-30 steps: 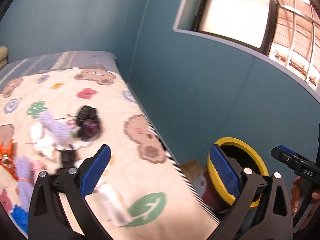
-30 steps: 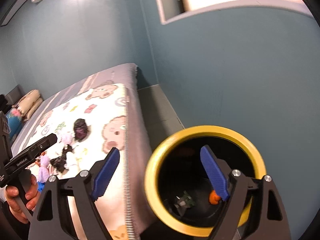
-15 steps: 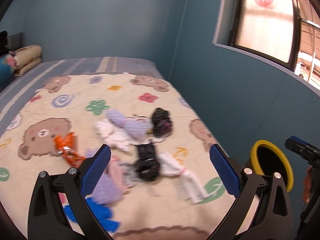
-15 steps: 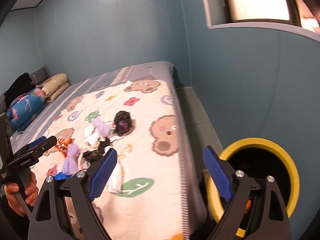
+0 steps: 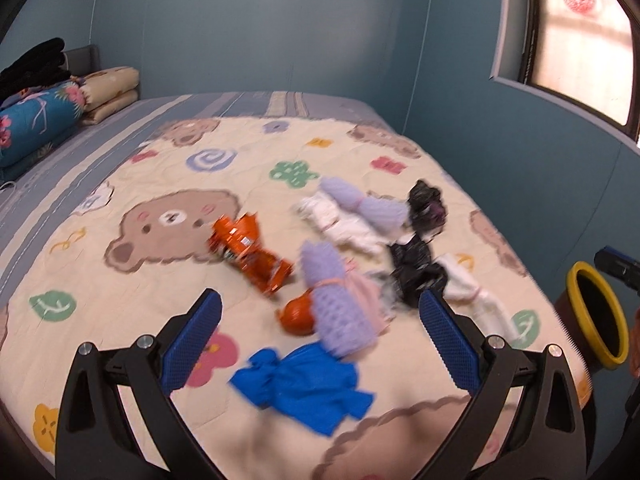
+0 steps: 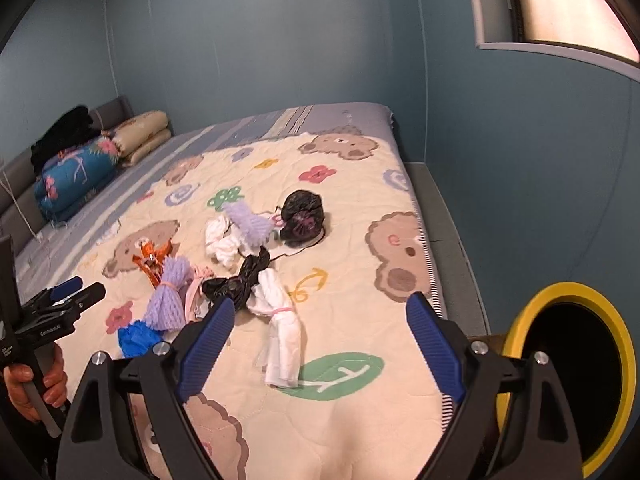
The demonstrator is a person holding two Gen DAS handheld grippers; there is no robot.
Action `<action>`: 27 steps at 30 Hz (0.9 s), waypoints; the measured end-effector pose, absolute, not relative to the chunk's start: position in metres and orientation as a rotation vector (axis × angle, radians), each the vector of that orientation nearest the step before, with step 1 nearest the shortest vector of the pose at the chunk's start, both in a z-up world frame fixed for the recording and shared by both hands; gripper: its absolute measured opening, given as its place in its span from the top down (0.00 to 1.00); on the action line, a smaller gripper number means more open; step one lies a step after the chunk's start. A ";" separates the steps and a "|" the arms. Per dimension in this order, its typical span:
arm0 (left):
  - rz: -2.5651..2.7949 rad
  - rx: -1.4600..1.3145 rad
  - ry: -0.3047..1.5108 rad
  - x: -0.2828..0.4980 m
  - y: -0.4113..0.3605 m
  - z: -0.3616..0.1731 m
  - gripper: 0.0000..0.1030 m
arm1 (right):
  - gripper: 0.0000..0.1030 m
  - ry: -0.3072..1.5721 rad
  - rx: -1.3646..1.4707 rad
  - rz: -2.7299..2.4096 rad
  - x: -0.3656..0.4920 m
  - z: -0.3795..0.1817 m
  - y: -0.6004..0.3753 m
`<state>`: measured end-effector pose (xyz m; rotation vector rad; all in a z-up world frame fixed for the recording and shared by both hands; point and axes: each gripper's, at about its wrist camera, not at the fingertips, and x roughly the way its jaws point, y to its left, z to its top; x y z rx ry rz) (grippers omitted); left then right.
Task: Collect trash
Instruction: 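Move both open tools back over the trash on the bed, then grasp the blue glove with left tool while right tool grasps the white bag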
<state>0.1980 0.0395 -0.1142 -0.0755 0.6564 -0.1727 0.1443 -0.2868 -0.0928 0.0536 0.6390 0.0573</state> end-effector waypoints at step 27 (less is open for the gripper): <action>-0.113 -0.080 0.855 0.222 0.067 -0.208 0.08 | 0.18 0.862 -0.078 0.087 0.219 -0.186 -0.240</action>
